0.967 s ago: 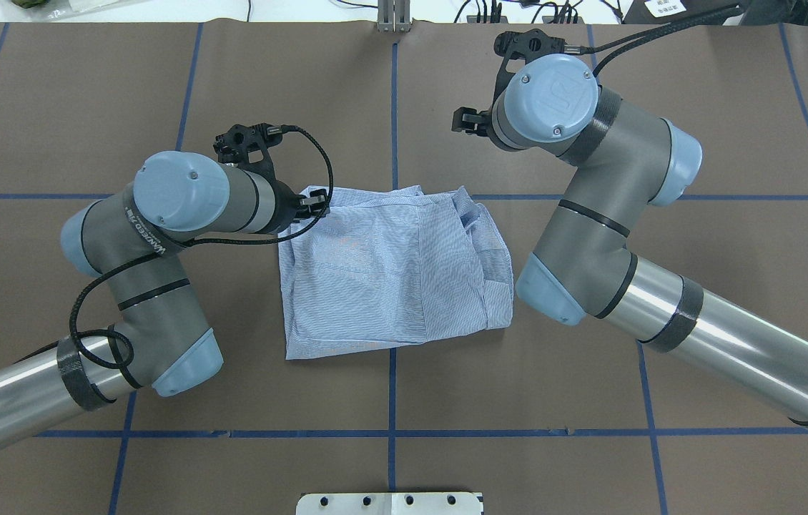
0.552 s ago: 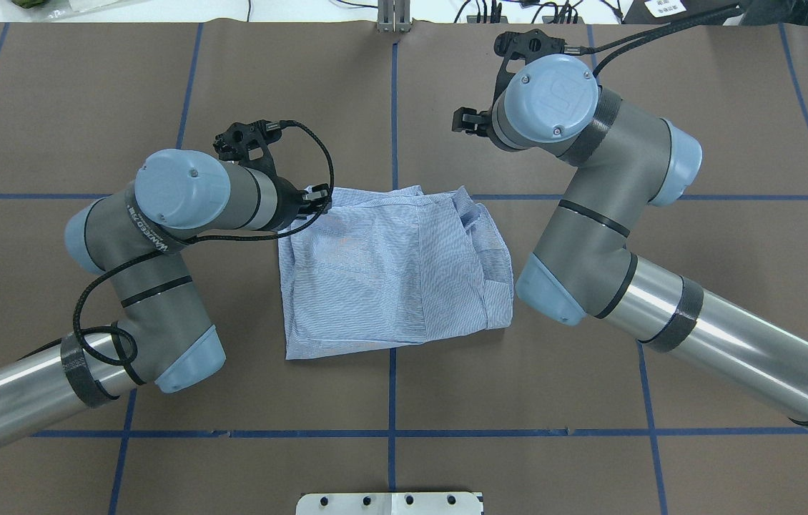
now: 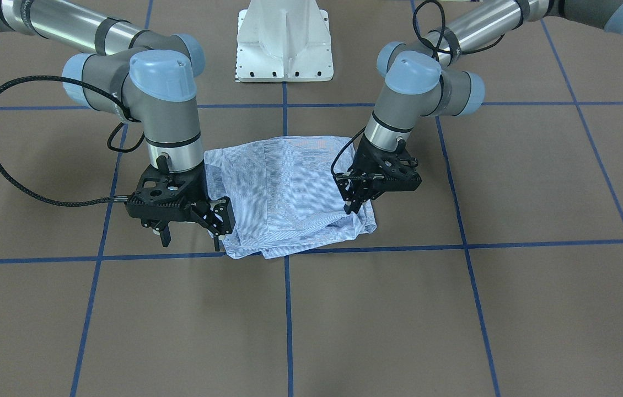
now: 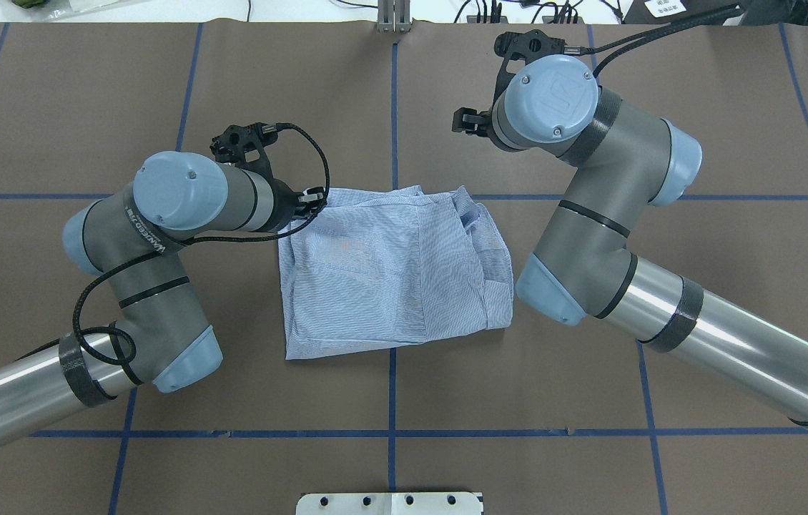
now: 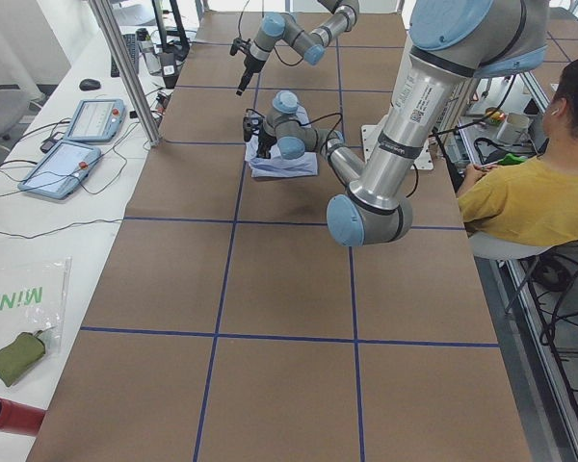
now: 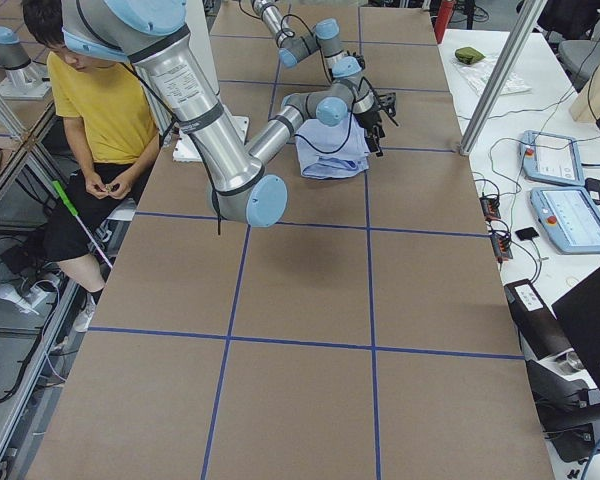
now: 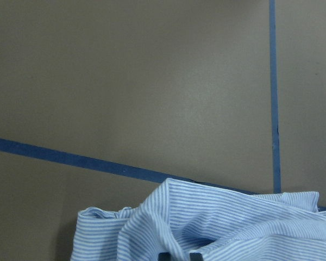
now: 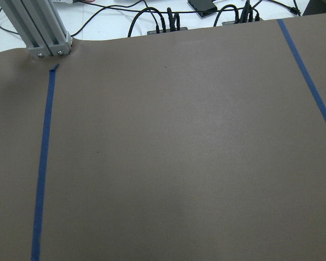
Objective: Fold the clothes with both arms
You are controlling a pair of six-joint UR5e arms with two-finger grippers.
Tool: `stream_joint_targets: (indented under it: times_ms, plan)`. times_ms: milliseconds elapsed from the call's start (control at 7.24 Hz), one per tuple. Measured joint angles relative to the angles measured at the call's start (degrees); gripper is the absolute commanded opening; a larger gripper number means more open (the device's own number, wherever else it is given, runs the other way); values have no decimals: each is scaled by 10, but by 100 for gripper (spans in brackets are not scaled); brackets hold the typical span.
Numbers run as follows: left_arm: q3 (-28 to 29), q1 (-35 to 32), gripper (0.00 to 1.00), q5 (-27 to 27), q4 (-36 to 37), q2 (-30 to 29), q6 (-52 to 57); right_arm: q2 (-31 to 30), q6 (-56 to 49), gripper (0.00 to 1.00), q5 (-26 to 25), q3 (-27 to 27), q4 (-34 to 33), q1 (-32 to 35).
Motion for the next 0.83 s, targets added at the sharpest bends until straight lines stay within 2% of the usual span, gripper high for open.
stream_joint_targets:
  times_ms: [552,690,829]
  plan:
    - [28,-19,0,11,0,0,11,-1,1,99,-2,-2,3,-3]
    - [42,-26,52,19,0,-1,20,-1,3,99,-3,-2,3,-5]
    - [50,-29,100,27,0,-2,27,-1,6,99,-4,-2,4,-7]
